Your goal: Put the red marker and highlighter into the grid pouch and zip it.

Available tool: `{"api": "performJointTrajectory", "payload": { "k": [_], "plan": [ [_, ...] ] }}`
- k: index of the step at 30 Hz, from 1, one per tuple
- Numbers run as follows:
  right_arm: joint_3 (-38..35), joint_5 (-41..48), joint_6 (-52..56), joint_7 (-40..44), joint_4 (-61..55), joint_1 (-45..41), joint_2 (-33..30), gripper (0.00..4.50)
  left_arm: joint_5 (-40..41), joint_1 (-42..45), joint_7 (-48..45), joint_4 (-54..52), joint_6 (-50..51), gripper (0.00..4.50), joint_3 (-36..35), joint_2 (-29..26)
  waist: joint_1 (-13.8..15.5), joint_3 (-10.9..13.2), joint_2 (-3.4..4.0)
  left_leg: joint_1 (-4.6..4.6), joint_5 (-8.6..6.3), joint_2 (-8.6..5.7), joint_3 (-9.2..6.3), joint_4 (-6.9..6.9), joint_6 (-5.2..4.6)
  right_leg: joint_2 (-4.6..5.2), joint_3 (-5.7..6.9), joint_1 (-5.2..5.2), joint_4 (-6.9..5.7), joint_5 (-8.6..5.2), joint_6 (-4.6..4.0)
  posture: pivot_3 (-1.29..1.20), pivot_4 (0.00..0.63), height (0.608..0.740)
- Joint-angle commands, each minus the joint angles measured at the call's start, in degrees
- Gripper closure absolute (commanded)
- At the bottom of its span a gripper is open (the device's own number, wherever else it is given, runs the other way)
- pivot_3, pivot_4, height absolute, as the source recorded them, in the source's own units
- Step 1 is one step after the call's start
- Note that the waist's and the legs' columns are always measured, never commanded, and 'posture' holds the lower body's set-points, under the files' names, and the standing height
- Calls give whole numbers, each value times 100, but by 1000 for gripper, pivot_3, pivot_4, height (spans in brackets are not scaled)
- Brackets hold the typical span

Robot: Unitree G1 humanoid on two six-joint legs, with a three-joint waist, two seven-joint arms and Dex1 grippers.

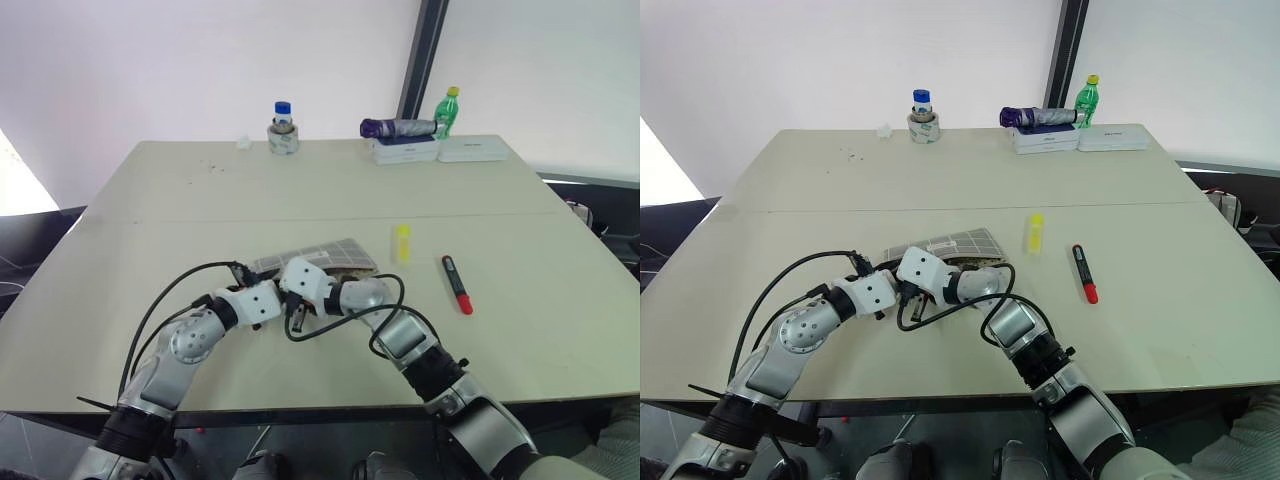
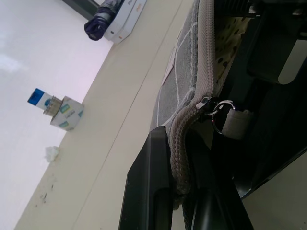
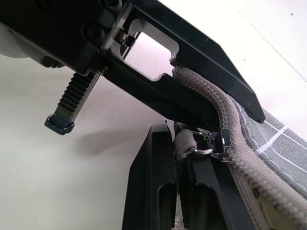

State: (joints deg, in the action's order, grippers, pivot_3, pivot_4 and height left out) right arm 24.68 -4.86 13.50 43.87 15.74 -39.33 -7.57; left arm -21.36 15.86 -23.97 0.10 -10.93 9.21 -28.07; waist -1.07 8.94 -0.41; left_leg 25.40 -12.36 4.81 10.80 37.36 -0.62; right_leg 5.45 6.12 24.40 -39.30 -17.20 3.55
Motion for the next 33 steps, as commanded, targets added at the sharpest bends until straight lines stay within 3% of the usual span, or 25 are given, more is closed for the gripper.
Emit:
{"api": "performJointTrajectory", "payload": {
  "k": [1, 2, 7, 16, 22, 28, 33],
  "plan": [
    [-85, 433, -45, 405, -470, -42, 122, 3808, -21, 25, 129, -186, -40, 4500, -51, -18, -1, 0, 0, 0, 0, 0, 0, 0, 0, 0, 0, 0, 0, 0, 0, 0, 150, 740],
    [-93, 434, -75, 445, -514, -33, 80, 3504, -9, 28, 148, -181, -34, 4500, -60, -16, -3, 0, 0, 0, 0, 0, 0, 0, 0, 0, 0, 0, 0, 0, 0, 0, 150, 740],
    [-55, 182, -214, 516, -864, 111, -367, 990, 10, 90, 205, -129, -51, 4500, -78, -41, 15, 0, 0, 0, 0, 0, -2, 0, -1, 2, 0, 0, 0, 0, 0, 0, 150, 740],
    [-505, 358, 71, 820, -1534, 576, -1498, 990, 56, 48, 304, -57, -107, 4500, -203, -154, 14, 2, -3, 0, -3, -2, -4, -1, -5, 5, 1, -1, 4, 0, 0, 0, 150, 740],
    [-1641, 1143, 198, 676, -1535, 755, -1772, 990, 200, 21, 358, 88, -180, 4500, -367, -260, 15, 2, -4, -1, -9, -1, -5, -4, -15, 4, 2, -1, 4, 0, 0, 0, 150, 740],
    [-2889, 1425, -312, -724, -1846, 1483, -1379, 990, 242, -1, 387, 239, -460, 4500, -386, -399, 45, 2, -4, -1, -4, -1, -7, -6, -6, 5, 3, -4, 9, 0, 0, 0, 150, 740],
    [-3334, 1096, -330, -2023, -3150, 3052, -853, 990, 268, 35, 454, 463, -669, 4500, -409, -460, 41, 2, -4, 0, -2, -4, -7, -14, -2, 8, 3, -4, 14, -1, 1, 0, 150, 740]
  ]
}}
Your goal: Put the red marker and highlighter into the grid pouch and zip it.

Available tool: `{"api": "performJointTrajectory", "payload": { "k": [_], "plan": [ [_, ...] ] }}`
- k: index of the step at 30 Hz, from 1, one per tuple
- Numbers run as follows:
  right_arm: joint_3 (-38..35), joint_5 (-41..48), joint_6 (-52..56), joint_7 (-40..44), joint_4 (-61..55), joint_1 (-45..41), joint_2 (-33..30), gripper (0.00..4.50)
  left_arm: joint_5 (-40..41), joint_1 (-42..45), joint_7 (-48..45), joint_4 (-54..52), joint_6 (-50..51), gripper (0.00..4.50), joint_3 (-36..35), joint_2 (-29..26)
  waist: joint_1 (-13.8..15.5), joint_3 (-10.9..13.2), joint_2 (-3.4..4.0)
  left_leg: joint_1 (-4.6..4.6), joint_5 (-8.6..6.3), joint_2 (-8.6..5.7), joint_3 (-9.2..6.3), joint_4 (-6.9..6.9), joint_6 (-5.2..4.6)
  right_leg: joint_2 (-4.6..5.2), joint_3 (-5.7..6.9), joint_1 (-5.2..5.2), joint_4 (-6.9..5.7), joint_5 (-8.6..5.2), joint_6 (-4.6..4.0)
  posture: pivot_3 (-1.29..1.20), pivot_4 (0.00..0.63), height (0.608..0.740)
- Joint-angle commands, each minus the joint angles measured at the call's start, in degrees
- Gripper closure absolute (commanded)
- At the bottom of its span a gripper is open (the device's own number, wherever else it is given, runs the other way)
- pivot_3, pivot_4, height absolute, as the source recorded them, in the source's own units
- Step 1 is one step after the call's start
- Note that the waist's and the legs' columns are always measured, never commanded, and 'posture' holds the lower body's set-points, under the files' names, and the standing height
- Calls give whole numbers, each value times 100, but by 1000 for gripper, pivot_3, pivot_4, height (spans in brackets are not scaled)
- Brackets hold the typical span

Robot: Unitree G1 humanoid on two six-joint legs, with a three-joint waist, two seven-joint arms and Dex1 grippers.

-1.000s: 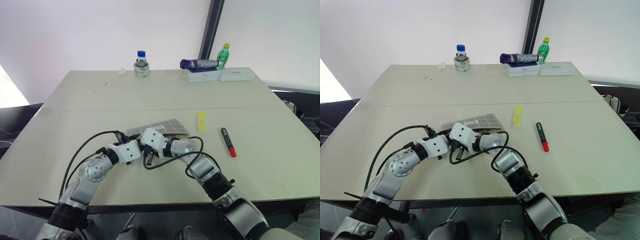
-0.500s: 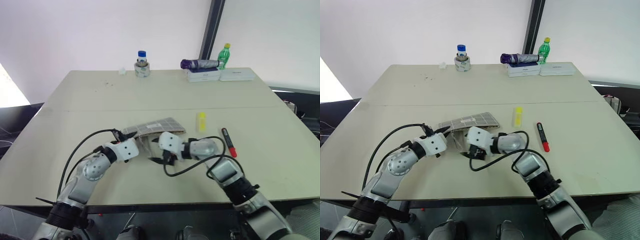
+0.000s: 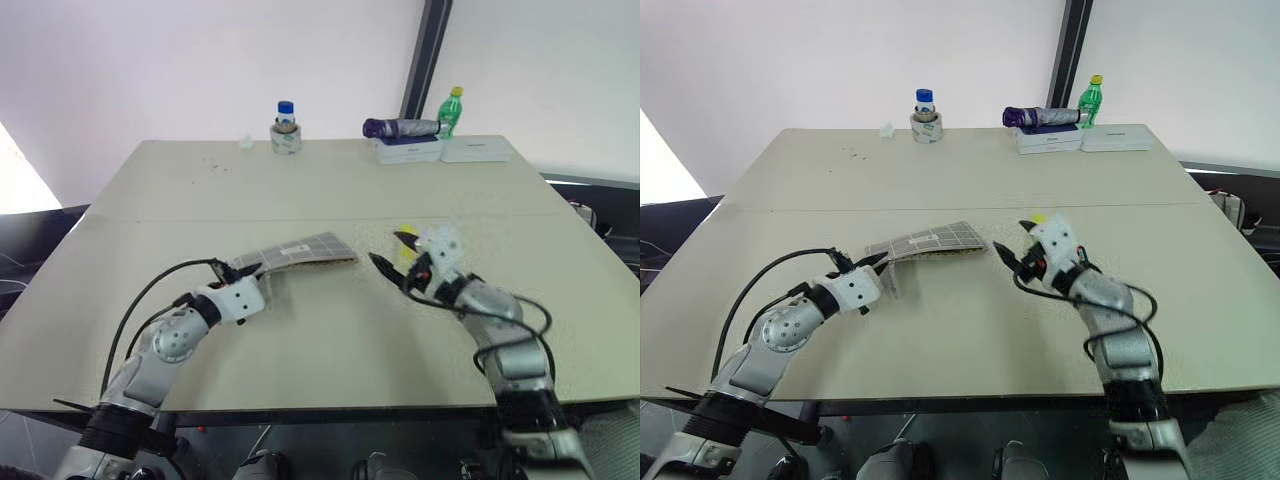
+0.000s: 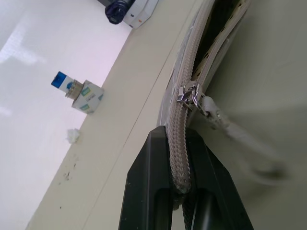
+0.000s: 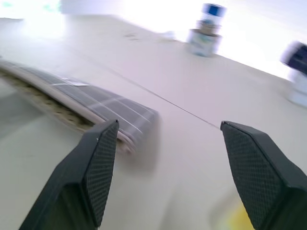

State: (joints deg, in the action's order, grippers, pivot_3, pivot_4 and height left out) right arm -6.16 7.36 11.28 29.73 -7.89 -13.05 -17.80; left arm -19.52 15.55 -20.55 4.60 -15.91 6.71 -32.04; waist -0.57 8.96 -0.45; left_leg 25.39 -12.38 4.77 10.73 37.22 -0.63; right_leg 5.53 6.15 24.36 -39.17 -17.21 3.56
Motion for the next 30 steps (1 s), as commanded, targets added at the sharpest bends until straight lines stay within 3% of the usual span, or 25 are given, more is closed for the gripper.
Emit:
{"api": "performJointTrajectory", "payload": {
  "k": [1, 5, 11, 16, 25, 30],
  "plan": [
    [-240, -156, -40, -782, -924, 586, 253, 990, 104, 75, 115, 69, -201, 4500, -169, -69, -18, 0, 0, 0, 0, 0, 0, -1, 0, 0, 0, 1, 0, 0, 0, 0, 150, 740],
    [-150, -281, 315, -1322, -1150, 921, 494, 990, 153, 146, 51, 274, -373, 4500, -147, -89, -64, 0, 0, -6, -16, 4, -3, 0, -26, -7, -3, 0, -1, 2, -3, 0, 150, 740],
    [-46, -430, 494, -1801, -994, 665, 635, 990, 177, 261, -21, 436, -538, 4500, -103, -74, -34, 0, 1, -4, -16, 0, -7, 1, -27, -5, -3, -1, -2, 1, -3, 0, 150, 740],
    [177, -548, 895, -1839, -320, -145, 559, 990, 120, 275, 13, 503, -617, 4500, -84, -71, -47, 0, 0, -4, -16, 0, -7, 1, -28, -8, -3, -2, -2, 1, -3, 0, 150, 740],
    [152, -762, 1076, -2106, 2382, -2059, 401, 990, 24, 188, 117, 453, -600, 4500, -139, -91, -44, 0, 1, -1, 3, 0, 4, 1, 2, -9, -3, 2, -3, 1, -3, 0, 150, 740],
    [123, -691, 1254, -2119, 2831, -2372, 448, 990, -22, 114, 141, 364, -581, 4500, -161, -128, -51, 0, 1, -2, 3, 1, 6, -2, 3, -8, -3, 2, -3, 1, -3, 0, 150, 740]
  ]
}}
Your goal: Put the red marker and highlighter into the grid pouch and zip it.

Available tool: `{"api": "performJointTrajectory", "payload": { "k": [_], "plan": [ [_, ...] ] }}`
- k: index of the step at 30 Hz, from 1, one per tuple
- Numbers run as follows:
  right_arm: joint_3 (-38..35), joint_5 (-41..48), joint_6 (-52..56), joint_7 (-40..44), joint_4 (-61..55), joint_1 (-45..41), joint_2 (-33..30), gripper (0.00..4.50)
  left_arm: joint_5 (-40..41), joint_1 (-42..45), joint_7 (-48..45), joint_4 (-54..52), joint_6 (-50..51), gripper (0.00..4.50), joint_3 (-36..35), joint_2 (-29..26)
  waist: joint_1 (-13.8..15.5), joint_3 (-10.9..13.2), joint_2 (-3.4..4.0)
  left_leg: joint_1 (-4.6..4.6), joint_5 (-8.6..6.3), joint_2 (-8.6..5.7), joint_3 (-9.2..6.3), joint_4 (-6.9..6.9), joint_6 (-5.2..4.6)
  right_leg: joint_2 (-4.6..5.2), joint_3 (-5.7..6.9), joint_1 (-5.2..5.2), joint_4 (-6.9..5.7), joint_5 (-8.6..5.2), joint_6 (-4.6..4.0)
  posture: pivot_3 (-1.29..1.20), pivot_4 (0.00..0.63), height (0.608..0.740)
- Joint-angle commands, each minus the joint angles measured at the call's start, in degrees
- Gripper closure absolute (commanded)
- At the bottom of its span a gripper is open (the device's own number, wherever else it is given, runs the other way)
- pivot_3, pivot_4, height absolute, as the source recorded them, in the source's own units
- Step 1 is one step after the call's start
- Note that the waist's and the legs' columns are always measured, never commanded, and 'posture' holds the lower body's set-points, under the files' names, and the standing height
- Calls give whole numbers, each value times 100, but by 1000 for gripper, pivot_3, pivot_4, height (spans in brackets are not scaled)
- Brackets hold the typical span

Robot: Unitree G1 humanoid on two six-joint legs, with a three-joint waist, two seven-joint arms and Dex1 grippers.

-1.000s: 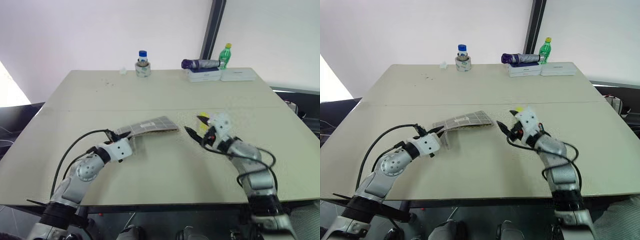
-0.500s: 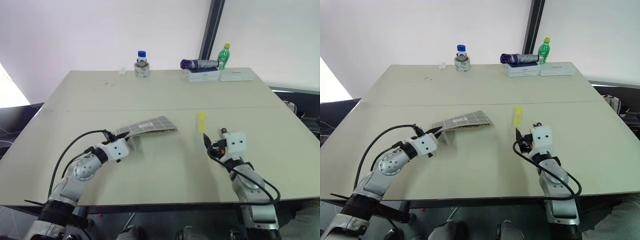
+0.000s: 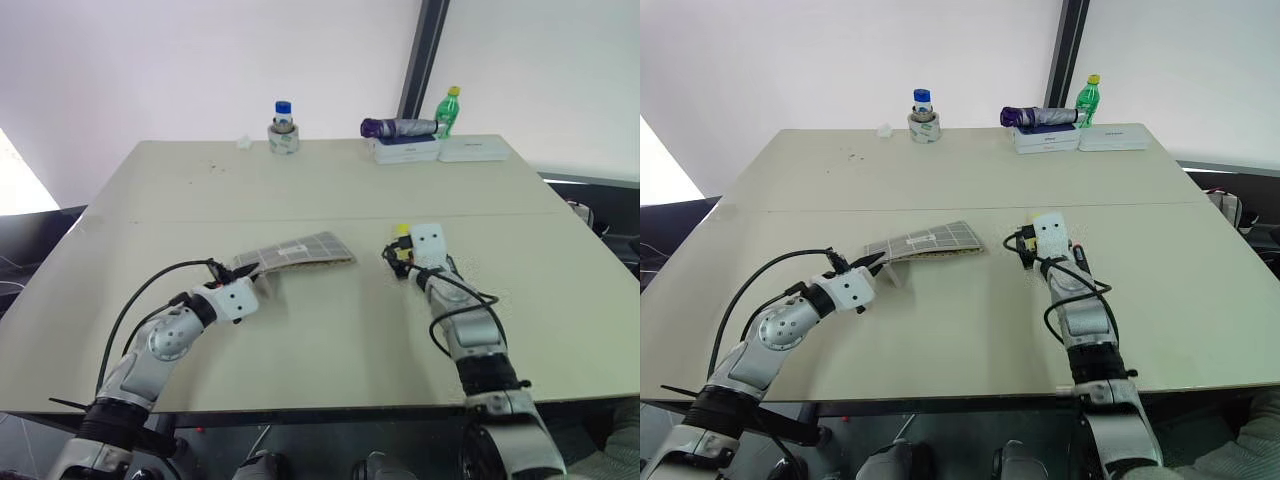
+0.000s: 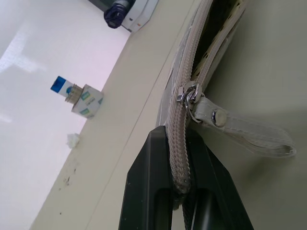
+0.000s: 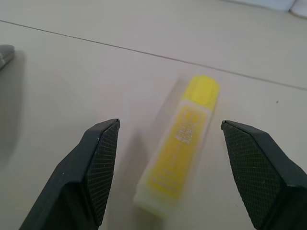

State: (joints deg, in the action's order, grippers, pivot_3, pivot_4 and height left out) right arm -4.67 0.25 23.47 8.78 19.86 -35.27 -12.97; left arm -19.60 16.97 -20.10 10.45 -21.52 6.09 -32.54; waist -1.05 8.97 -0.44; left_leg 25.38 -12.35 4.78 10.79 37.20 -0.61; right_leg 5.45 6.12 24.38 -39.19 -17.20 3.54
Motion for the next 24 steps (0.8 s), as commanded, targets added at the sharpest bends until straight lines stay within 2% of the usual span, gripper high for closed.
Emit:
{"api": "performJointTrajectory", "payload": {
  "k": [1, 7, 10, 13, 14, 17, 19, 22, 24],
  "plan": [
    [4, 9, 77, -21, 129, -186, -25, 990, -18, -45, 109, -244, -5, 4500, -114, -78, -7, 0, 0, 0, 0, 0, 1, -1, 0, 0, 0, 0, 0, 0, 0, 0, 150, 740],
    [-62, 85, 248, -69, 350, -259, -12, 990, -53, -69, 124, -334, 32, 4500, -106, -63, -10, 0, 0, 0, 0, 1, 0, -1, 1, 1, 0, 1, 0, 0, 0, 0, 150, 740],
    [-64, 155, 346, -52, 215, -198, 32, 1869, -84, -39, 118, -338, 33, 4500, -75, -50, -12, 0, 0, 0, 0, 1, 1, -1, 1, 1, 0, 1, 0, 0, 0, 0, 150, 740],
    [-46, 159, 415, -64, 93, -153, 32, 3437, -94, -4, 102, -334, 41, 4500, -55, -38, -5, 0, 0, 0, 0, 2, 0, -1, 0, 1, 0, 1, 0, 0, 0, 0, 150, 740],
    [-92, 187, 444, -90, 69, -155, 34, 3639, -92, 12, 96, -330, 43, 4500, -51, -34, -3, 0, 0, 0, 0, 2, 0, -1, 0, 2, 0, 1, 0, 0, 0, 0, 150, 740],
    [-298, 396, 468, -79, -117, -180, 69, 3610, -92, 36, 82, -329, 41, 4500, -42, -37, -2, 0, 0, 0, 0, 1, 0, -1, 0, 3, 0, 1, 0, 0, 0, 0, 150, 740],
    [-411, 752, 369, 247, -438, -192, 84, 3610, -91, 39, 73, -334, 44, 4500, -38, -38, -3, 1, 1, 0, 0, 1, 0, -1, 0, 3, 0, 1, 0, 0, 0, 0, 150, 740],
    [-280, 1484, 491, 1489, -1252, -12, -120, 3610, -83, 56, 67, -328, 57, 4500, -37, -31, -10, 1, 2, 1, 0, 1, 0, -3, 0, 3, 0, 3, 0, 0, 0, 0, 150, 740],
    [-16, 2010, 682, 2721, -2041, 363, -619, 3610, -79, 80, 53, -311, 62, 4500, -28, -30, -3, 1, 1, 0, -4, 2, -2, -6, -6, 1, 0, 3, 0, 0, 0, 0, 150, 740]
  ]
}}
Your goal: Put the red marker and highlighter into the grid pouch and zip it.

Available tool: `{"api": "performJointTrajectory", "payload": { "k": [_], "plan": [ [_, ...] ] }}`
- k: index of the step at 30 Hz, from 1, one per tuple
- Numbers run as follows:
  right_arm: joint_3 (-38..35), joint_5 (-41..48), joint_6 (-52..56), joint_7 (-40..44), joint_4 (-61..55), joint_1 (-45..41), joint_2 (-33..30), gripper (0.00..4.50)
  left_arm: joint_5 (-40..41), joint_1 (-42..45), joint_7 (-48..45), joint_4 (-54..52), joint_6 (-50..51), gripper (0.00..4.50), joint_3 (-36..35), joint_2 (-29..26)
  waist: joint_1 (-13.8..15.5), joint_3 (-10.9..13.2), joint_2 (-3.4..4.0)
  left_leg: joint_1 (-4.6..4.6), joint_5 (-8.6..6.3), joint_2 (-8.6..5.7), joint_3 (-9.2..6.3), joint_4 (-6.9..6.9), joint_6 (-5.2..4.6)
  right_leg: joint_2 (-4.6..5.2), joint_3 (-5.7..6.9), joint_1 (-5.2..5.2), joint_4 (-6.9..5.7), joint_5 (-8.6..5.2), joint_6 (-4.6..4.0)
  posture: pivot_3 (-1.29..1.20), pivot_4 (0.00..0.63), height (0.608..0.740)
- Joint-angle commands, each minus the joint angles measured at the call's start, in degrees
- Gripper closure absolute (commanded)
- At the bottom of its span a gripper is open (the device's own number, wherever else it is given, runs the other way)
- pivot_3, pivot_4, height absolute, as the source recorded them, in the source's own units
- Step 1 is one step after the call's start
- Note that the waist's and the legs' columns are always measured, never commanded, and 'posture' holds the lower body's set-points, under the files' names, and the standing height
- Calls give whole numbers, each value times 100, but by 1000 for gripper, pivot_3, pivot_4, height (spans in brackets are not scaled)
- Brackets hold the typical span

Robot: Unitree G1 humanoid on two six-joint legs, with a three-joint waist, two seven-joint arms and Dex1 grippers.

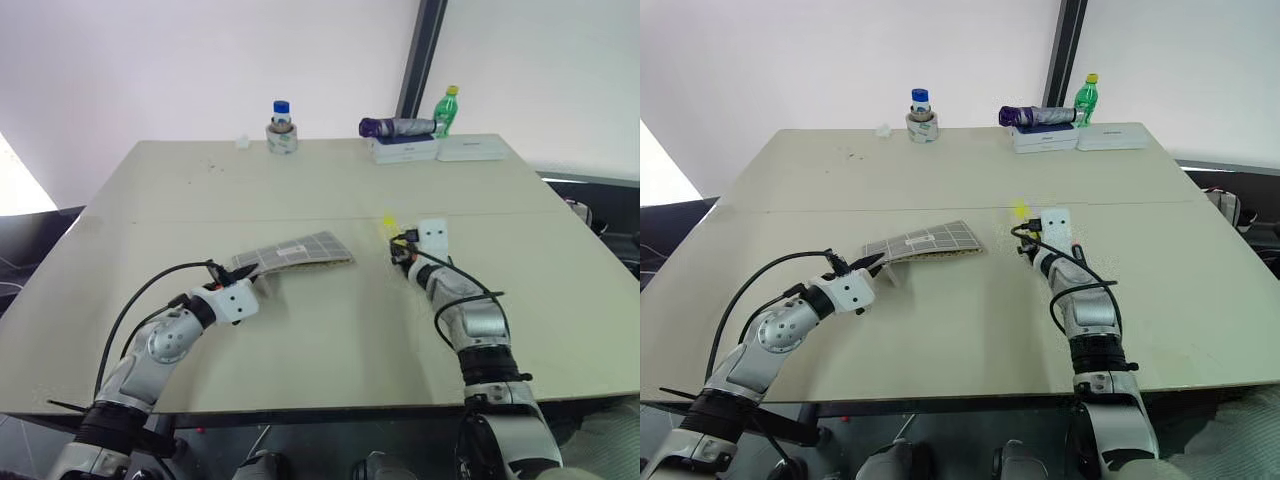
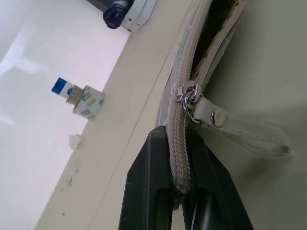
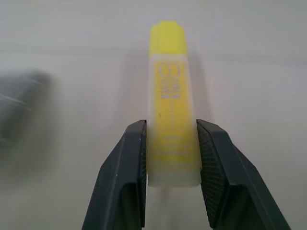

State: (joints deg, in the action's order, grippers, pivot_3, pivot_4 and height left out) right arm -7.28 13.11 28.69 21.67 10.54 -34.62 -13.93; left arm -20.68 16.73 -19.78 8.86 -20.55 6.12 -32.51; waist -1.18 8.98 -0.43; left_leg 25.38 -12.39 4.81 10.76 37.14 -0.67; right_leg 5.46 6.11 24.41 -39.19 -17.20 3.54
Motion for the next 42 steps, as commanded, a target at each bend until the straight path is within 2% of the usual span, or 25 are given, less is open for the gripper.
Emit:
{"api": "performJointTrajectory", "payload": {
  "k": [1, 4, 8, 16, 23, 29, 34, 37, 42],
  "plan": [
    [330, 875, 180, 1878, -1375, 465, -777, 3610, 47, 116, 17, -134, -31, 4500, -30, -26, 43, 0, 0, 1, -9, 0, -3, -2, -14, 0, 1, 0, 4, 0, 0, 0, 150, 740],
    [533, 1328, 521, 2939, -1831, 891, -1541, 3610, 47, 151, 8, -97, -28, 4500, 4, -7, 52, 0, -2, 2, -23, -5, -8, 0, -39, 4, 4, -9, 13, -1, 2, 0, 150, 740],
    [984, 1038, 390, 3268, -1851, 1130, -1973, 3610, 52, 181, -3, -111, -12, 4500, 39, 40, 20, 1, -4, -1, -26, -6, -8, 11, -43, 8, 4, -12, 13, 0, 0, 0, 150, 740],
    [1304, 350, -216, 2764, -1146, 774, -1696, 3610, 61, 198, -90, -207, -46, 4500, 92, -5, 31, 2, -5, 0, -24, -4, -2, 11, -41, 5, 4, -7, 10, 1, -1, 0, 150, 740],
    [1393, 264, -278, 2833, -942, 555, -1568, 3610, -114, 169, -200, -342, -293, 4500, 301, -126, 46, 2, -6, 1, -25, -5, -1, 12, -42, 8, 4, -7, 11, 1, -1, 0, 150, 740],
    [2147, -519, -548, 2870, -974, 263, -1589, 3610, -331, 298, -317, -373, -562, 4500, 513, -257, 19, 2, -5, 1, -24, -3, -1, 8, -40, 5, 5, -3, 10, 1, -1, 0, 150, 740],
    [2623, -1052, -1078, 2802, -988, 92, -1384, 3610, -137, 373, -685, -563, -726, 4500, 694, -258, 36, 2, -5, 2, -24, -3, 3, 10, -40, 5, 4, -3, 10, 1, -1, 0, 150, 740],
    [2658, -1083, -1232, 2841, -1020, 61, -1263, 3610, 88, 335, -854, -620, -840, 4500, 688, -235, 43, 2, -5, 2, -24, -3, 3, 12, -39, 6, 5, -4, 10, 1, -1, 0, 150, 740],
    [2809, -1588, -2009, 2938, -707, -61, -1459, 3610, 300, 313, -991, -643, -853, 4500, 583, -248, 31, 2, -5, 2, -20, -4, 3, 12, -34, 5, 5, -4, 9, 1, -1, 0, 150, 740]
  ]
}}
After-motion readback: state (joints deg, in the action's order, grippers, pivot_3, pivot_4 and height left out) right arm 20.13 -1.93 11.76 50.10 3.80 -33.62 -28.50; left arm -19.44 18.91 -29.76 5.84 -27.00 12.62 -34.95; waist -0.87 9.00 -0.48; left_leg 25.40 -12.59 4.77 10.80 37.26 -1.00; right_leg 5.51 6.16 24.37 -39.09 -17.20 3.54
